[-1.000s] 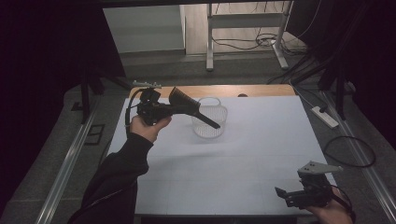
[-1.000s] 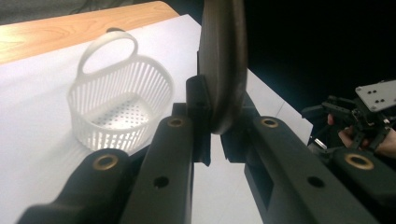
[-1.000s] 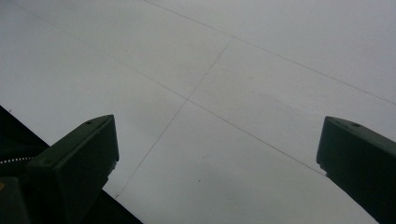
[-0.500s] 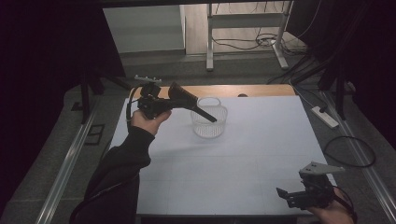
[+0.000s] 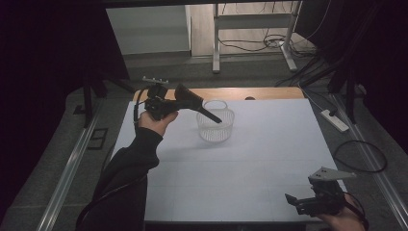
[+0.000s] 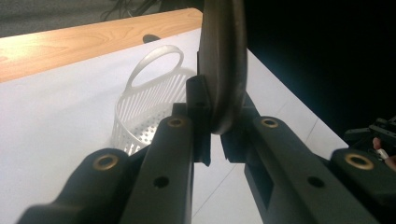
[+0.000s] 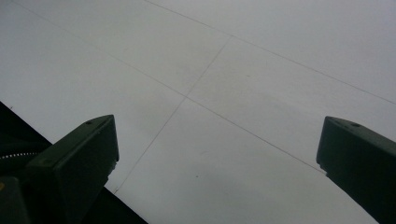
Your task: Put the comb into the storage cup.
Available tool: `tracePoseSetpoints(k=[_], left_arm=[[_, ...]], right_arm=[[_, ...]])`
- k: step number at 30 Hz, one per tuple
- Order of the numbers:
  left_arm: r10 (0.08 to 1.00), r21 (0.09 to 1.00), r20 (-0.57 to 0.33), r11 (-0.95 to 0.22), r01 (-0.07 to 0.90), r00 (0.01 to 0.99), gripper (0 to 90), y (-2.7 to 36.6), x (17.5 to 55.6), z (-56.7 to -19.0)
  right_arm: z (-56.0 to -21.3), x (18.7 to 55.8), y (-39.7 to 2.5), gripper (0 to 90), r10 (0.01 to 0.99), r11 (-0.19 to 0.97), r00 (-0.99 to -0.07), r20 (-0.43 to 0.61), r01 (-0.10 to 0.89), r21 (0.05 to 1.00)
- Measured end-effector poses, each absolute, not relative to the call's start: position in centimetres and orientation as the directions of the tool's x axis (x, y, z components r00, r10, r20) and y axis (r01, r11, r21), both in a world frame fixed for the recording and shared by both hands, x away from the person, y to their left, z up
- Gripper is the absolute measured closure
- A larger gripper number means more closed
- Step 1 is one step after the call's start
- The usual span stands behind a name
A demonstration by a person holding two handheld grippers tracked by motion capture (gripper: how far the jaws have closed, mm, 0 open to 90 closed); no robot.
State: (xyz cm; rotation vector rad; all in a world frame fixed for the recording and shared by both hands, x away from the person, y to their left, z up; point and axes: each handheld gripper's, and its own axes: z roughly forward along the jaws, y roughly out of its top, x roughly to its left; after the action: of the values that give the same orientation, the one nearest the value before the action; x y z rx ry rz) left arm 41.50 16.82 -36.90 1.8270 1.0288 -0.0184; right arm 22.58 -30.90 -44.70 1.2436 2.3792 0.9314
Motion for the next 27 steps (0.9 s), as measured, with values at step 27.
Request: tracePoseSetpoints(k=[27], left_arm=[[0.656,0.731,-0.425,-0.159,0.664,0.624,83.1,14.7,43.2,-39.0]], right_arm=[[-44.8,22.6,-30.7,0.0,0.794,0.441,-0.607,0.033,0.614,0.655]])
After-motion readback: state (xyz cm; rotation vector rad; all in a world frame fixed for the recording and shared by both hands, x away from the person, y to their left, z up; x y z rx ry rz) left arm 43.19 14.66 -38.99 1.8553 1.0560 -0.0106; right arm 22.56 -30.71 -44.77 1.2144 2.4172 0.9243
